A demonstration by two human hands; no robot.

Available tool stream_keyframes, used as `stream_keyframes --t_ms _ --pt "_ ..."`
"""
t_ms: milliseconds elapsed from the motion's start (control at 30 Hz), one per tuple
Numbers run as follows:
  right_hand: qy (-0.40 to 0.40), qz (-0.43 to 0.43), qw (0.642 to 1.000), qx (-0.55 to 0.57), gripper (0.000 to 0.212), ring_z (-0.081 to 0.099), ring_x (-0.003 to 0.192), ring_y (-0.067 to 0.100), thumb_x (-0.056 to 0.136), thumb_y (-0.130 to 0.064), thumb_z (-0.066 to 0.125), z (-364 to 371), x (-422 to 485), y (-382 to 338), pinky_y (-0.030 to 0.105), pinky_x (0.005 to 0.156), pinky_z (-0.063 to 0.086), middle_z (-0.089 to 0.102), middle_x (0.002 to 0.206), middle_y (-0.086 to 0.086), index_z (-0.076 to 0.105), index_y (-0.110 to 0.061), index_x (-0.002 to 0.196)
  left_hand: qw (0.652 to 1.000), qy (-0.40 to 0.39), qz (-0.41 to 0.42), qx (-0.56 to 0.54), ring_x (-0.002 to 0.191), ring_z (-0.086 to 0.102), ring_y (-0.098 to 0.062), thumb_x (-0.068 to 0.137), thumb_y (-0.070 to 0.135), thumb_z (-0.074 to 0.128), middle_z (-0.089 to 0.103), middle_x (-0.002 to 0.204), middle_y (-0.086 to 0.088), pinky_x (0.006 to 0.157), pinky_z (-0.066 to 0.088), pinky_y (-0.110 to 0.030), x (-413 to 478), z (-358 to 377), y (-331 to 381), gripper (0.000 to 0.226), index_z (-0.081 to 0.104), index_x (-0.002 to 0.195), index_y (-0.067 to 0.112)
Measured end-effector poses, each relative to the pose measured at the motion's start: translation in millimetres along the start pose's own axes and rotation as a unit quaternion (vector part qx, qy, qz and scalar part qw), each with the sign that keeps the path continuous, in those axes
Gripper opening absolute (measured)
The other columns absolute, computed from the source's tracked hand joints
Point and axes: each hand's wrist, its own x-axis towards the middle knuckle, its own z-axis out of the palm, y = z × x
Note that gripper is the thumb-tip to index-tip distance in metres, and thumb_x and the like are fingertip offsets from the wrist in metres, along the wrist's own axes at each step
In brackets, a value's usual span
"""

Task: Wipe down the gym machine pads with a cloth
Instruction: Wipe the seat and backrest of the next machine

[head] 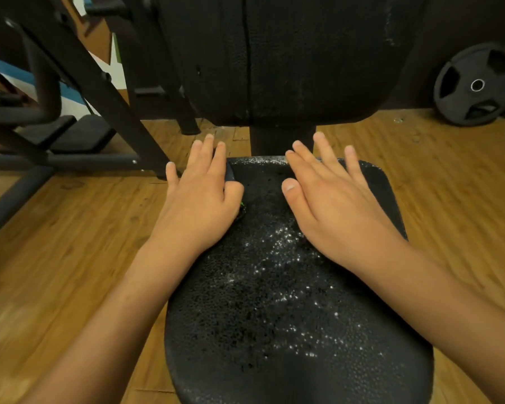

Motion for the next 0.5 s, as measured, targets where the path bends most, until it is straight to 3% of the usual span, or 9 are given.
stream_keyframes --t_ms 167,300,500 --pt "-0.024 0.016 0.999 0.033 0.056 -0.012 0.157 0.012 0.110 -0.041 0.013 0.3 -1.6 -0.5 0.041 0.124 -0.014 0.014 0.171 -0.004 0.021 -0.021 0.162 1.000 -0.003 -0.007 -0.005 0.156 -0.007 -0.012 0.102 0.037 0.027 -0.004 0.171 0.003 0.124 -0.006 -0.055 -2.2 -0.1 0.3 0.068 0.006 0.164 0.018" --pt "-0.037 0.024 0.998 0.045 0.055 -0.007 0.157 0.012 0.110 -0.041 0.015 3.1 1.8 1.8 0.044 0.127 -0.011 0.022 0.169 -0.003 0.029 -0.021 0.159 1.000 -0.010 -0.012 -0.010 0.156 0.001 -0.011 0.104 0.055 0.027 0.003 0.171 0.007 0.122 -0.005 -0.059 -0.2 -0.3 -1.1 0.071 0.008 0.163 0.021" --pt "-0.036 0.015 0.999 0.033 0.054 -0.003 0.158 0.014 0.111 -0.039 0.018 0.2 2.3 -1.4 0.044 0.127 -0.009 0.025 0.168 0.000 0.031 -0.018 0.159 0.998 -0.061 0.016 -0.031 0.157 0.001 -0.013 0.107 0.033 0.027 0.002 0.171 0.005 0.123 -0.004 -0.056 12.7 -7.3 -11.6 0.061 0.008 0.164 0.019"
